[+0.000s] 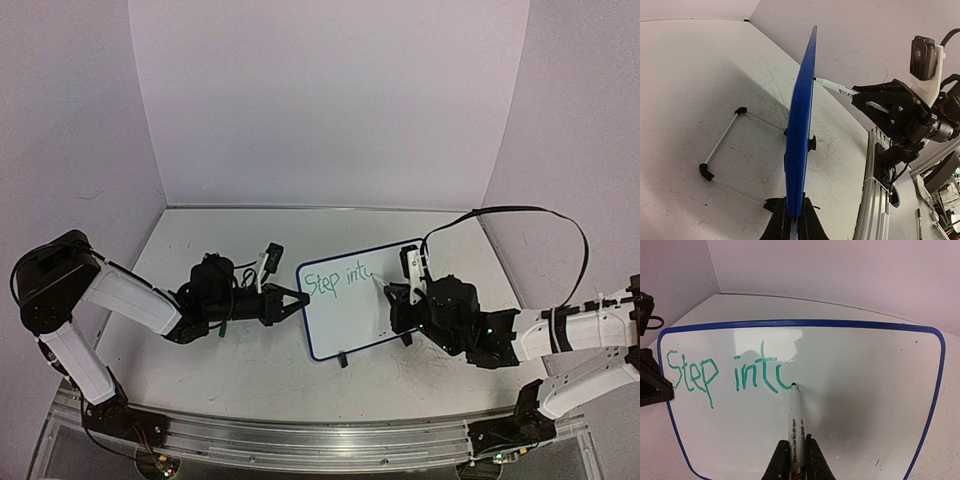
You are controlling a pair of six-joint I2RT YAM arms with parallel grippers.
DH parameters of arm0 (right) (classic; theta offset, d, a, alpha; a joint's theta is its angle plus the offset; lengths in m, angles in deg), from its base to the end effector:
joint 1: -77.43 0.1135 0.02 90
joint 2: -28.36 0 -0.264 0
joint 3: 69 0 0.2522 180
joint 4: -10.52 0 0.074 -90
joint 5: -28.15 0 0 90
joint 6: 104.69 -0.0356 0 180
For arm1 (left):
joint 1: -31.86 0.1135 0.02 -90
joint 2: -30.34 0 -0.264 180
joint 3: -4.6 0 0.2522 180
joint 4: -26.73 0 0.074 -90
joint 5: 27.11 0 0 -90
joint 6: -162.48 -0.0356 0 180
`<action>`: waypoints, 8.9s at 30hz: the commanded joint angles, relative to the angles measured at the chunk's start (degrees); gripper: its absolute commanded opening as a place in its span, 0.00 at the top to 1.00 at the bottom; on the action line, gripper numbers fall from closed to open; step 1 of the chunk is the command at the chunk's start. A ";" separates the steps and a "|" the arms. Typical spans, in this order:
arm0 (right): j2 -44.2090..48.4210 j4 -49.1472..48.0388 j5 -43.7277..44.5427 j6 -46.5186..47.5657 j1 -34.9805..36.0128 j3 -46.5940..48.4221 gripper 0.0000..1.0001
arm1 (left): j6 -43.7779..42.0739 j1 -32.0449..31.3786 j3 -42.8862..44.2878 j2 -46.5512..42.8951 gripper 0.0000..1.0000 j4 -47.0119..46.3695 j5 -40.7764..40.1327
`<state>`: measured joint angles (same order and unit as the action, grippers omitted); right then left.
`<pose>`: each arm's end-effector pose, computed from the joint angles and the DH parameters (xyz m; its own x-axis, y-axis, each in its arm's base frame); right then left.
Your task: Write a sentence on the whiteboard
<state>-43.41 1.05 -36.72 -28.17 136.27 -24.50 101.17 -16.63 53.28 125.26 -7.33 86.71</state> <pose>0.1489 0.2170 0.2162 -0.2856 -0.0645 -0.9562 -0.5131 0.8530 0.0957 0.2021 -0.2501 0.1719 -0.5771 -0.0105 -0.8166 0.7633 0.3484 -0.5440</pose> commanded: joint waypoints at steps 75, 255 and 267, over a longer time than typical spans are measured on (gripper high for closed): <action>13.84 -6.87 -1.61 4.48 -2.37 -5.67 1.00 | 1.95 -0.89 1.89 -2.31 0.74 3.41 -3.07; -11.33 -3.47 -6.04 5.39 13.65 7.75 1.00 | 0.32 -0.99 1.94 -0.36 1.00 4.79 -3.51; -13.44 -4.02 -5.32 5.66 13.62 9.10 1.00 | 0.14 -0.99 2.13 0.06 1.00 4.79 -3.25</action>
<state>-55.39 -0.66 -42.45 -23.26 149.78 -17.94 101.84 -17.70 54.37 124.53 -3.98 84.26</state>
